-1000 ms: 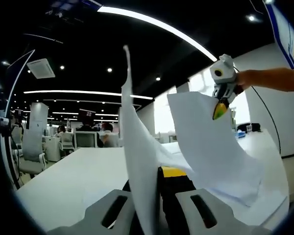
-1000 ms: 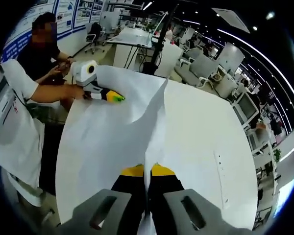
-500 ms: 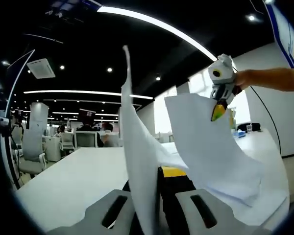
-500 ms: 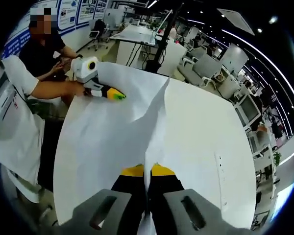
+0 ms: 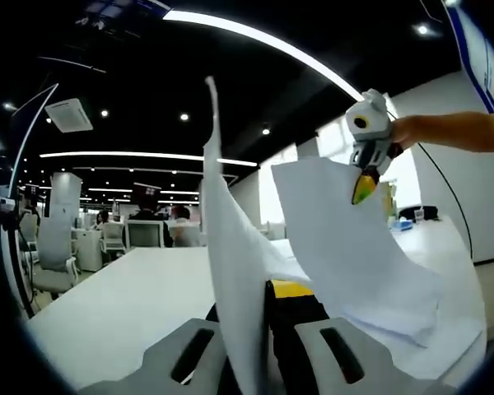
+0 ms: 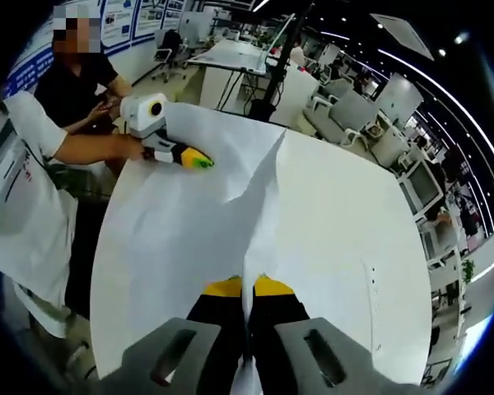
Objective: Organize the stack of printing papers by aligning and flattening the scattered papers on the table
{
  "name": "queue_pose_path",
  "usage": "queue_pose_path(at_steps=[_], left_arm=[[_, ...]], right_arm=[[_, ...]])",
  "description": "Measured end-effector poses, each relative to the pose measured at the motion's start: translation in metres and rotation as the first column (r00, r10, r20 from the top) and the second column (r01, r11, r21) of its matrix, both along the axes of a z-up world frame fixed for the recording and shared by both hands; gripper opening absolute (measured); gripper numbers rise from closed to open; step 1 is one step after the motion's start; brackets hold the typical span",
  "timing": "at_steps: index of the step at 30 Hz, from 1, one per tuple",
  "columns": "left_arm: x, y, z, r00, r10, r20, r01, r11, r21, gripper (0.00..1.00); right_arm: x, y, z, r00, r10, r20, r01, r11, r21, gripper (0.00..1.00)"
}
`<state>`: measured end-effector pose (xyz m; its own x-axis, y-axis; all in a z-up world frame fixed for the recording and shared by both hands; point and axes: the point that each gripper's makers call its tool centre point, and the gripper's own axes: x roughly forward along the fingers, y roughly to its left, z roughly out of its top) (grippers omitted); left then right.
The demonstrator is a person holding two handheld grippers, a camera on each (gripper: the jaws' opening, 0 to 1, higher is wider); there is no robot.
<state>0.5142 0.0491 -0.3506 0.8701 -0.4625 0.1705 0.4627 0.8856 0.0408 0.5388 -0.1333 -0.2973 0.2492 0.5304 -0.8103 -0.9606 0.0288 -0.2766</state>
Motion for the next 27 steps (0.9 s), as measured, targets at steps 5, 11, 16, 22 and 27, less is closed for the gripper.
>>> queue_pose_path(at_steps=[5,11,16,22,27], left_arm=[[0.0,0.0,0.0,1.0,0.0,0.0,0.0,1.0,-0.001,0.06],[0.0,0.0,0.0,1.0,-0.001,0.0,0.001,1.0,0.001,0.06],[0.0,0.0,0.0,1.0,-0.001,0.0,0.001,1.0,0.003,0.06],[0.0,0.0,0.0,1.0,-0.001,0.0,0.001,1.0,0.002,0.06],[-0.001,-0.001,-0.001,1.0,-0.001,-0.001,0.001,1.0,0.004,0.06]], right_arm=[[0.0,0.002,-0.001,1.0,-0.001,-0.009,0.001,1.0,-0.006,0.0],[0.001,0.005,-0.002,1.0,0.007,-0.015,-0.007,1.0,-0.01,0.0],[0.001,0.008,-0.001,1.0,0.018,-0.011,-0.018,1.0,-0.019,0.0],[0.0,0.014,-0.001,0.999,0.034,-0.012,-0.034,0.999,-0.011,0.0],[0.001,0.015,-0.002,0.999,0.043,-0.008,-0.043,0.999,-0.024,0.0]])
